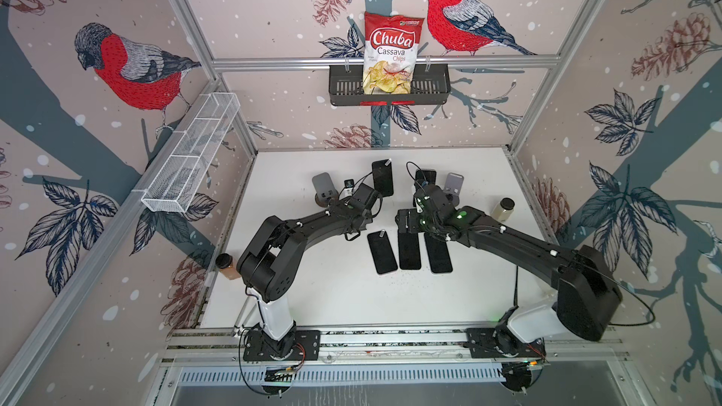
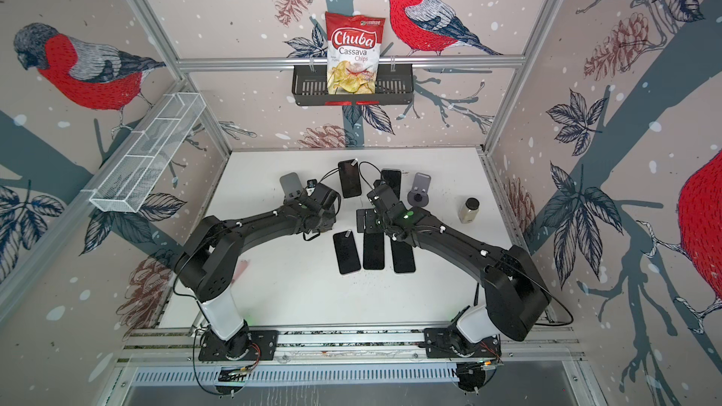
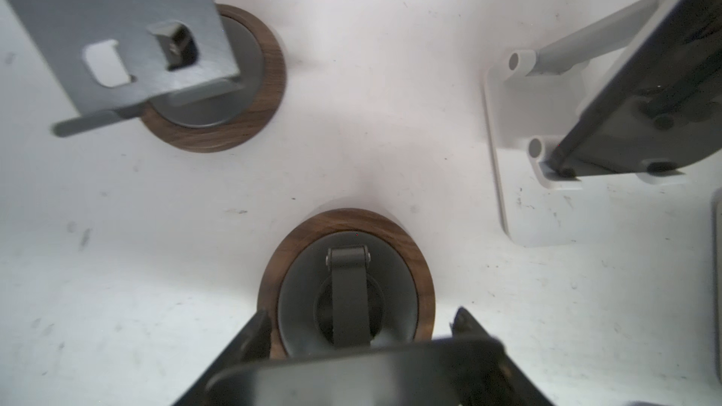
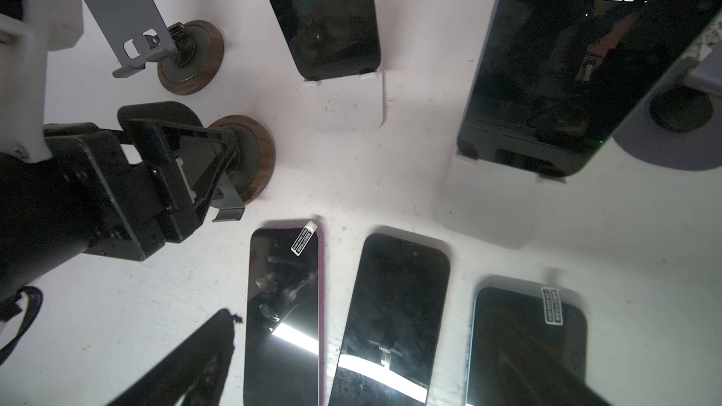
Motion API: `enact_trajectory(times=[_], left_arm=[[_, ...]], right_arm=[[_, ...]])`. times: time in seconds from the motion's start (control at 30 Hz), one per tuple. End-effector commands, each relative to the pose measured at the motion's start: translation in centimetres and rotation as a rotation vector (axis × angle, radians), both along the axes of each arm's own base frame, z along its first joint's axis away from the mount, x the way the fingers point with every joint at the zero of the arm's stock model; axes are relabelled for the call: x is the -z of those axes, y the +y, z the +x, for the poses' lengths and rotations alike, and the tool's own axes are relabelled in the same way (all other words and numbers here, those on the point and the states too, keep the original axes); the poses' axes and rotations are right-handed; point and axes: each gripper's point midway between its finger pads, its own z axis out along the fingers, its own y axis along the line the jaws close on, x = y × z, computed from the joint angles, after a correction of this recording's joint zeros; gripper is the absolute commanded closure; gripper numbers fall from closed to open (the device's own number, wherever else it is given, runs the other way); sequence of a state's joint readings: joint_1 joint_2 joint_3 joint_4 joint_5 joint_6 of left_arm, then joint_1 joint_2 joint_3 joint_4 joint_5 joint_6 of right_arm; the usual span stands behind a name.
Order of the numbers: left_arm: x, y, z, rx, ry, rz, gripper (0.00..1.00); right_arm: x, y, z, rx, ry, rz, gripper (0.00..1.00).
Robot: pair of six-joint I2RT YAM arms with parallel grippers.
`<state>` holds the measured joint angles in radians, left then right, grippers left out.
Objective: Remove the phone from the phone stand
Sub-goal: Pick up the phone stand from the center of the table, then place the phone stand at the middle-left of the table.
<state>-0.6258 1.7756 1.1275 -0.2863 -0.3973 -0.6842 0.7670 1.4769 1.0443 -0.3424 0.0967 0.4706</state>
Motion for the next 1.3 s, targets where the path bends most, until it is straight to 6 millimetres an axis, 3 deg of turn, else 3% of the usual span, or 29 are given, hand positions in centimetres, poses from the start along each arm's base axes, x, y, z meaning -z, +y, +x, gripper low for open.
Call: enact_trajectory(times=[0.0, 0.33, 0.53, 0.93, 1.27], left_arm=[[-1.1, 1.0, -0.2, -0.032, -0.028, 0.018, 0.47], [-3.2, 3.3, -1.2, -0.100, -0.065, 0.048, 0.48], [-3.2, 5.3, -1.8, -0.148, -0.059, 0.044, 0.47], [-3.0, 12.9, -2.4, -0.323, -0.061, -0.051, 0.47], [-1.1, 18.2, 0.2, -0.442, -0.047, -0.081, 0.46]], right_arm=[[-0.6, 0.9, 0.3, -0.021, -0.025, 0.009, 0.01], [-0.4, 2.1, 0.2, -0.059, -0.026, 0.009, 0.01], [-0.3, 3.2, -0.1, -0.088, -0.028, 0.012, 0.01], [0.1, 5.1, -1.0, -0.142, -0.019, 0.015, 0.01], [0.3, 5.7, -1.5, -0.166, -0.015, -0.005, 0.01]])
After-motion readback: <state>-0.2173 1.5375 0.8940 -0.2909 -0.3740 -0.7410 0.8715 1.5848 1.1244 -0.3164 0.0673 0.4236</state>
